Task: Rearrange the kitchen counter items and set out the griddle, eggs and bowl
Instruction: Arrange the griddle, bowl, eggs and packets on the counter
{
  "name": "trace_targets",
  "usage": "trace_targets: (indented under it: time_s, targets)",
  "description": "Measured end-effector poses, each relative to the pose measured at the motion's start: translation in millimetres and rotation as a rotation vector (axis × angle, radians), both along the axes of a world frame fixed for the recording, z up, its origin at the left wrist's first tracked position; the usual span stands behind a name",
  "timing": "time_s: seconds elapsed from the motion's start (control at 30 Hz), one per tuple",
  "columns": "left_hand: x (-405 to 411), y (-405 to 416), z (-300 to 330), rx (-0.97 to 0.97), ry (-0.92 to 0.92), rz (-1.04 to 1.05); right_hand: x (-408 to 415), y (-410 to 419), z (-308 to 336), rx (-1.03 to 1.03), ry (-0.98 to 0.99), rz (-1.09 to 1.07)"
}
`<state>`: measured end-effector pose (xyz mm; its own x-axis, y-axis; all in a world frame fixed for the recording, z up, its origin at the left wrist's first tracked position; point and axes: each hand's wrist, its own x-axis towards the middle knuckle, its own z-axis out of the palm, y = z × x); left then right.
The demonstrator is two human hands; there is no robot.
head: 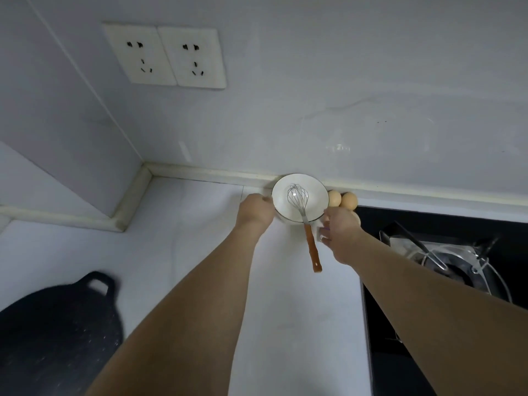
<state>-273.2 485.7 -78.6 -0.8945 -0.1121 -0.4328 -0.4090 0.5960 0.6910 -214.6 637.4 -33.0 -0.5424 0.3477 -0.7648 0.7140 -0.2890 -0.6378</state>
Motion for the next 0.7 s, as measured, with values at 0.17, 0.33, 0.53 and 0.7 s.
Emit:
trace_targets:
  time_s: [0.17,0.33,0.53,0.7]
  targets:
    - [68.1,-28.2,9.1,-0.106,0.121,0.001,43.7,-25.9,12.6,0.452,0.312,0.217]
    - [147.2,-60.2,28.9,-0.150,0.193,0.128,91.2,-47.8,24.8,0.639,0.565,0.473]
    - [251.4,-100.2,70.1,-0.198,0.213,0.325,157.3,-91.6,39.2,0.553,0.704,0.716]
    - [320.5,-153.9,87.4,-0.250,0.206,0.499,209.6,-143.3,46.5,0.321,0.633,0.875]
